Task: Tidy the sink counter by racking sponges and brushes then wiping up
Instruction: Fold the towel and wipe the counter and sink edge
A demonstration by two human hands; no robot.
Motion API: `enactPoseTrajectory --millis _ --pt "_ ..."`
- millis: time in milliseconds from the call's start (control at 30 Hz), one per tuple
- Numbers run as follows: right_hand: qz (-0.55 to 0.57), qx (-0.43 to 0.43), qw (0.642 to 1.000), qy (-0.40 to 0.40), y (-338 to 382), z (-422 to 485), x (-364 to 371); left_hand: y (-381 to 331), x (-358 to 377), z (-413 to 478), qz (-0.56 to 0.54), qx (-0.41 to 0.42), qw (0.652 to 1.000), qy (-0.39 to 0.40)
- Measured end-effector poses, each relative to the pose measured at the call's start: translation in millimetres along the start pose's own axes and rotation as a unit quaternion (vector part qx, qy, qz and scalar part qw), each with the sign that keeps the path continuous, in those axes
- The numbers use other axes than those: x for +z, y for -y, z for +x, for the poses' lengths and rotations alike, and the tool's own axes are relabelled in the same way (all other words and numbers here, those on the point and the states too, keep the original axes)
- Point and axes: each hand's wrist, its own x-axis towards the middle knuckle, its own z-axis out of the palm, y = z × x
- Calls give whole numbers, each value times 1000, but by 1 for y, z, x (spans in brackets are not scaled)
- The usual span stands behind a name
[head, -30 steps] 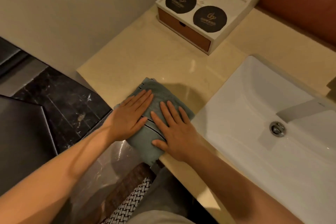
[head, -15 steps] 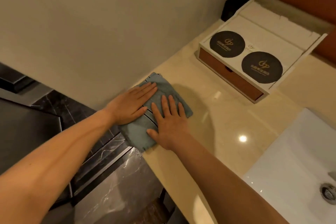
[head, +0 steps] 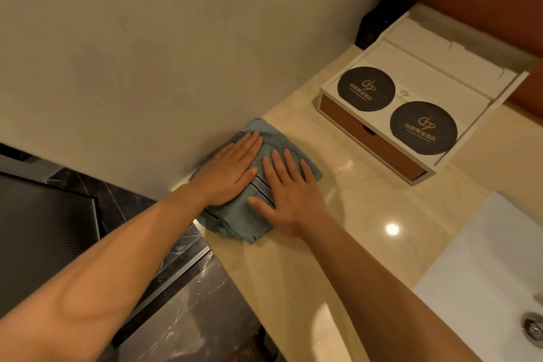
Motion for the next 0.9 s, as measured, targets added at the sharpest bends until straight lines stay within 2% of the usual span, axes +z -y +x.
enactPoseTrajectory --millis 167,300,400,533,733,900 --pt "-29 26 999 -9 -38 2 -17 -22 -6 44 27 22 999 -1" --pt "-66 43 997 13 -59 0 -28 -37 -12 66 32 37 999 2" --pt "-74 41 996 3 -68 1 -31 -46 -10 72 27 22 999 -8" --pt "-55 36 998 5 -73 7 -39 -54 -8 76 15 -21 1000 -16" --pt "-43 47 998 5 -77 -24 -33 -84 0 57 34 -33 999 -26" --pt "-35 48 998 1 -91 -86 -23 -127 24 28 62 4 997 -35"
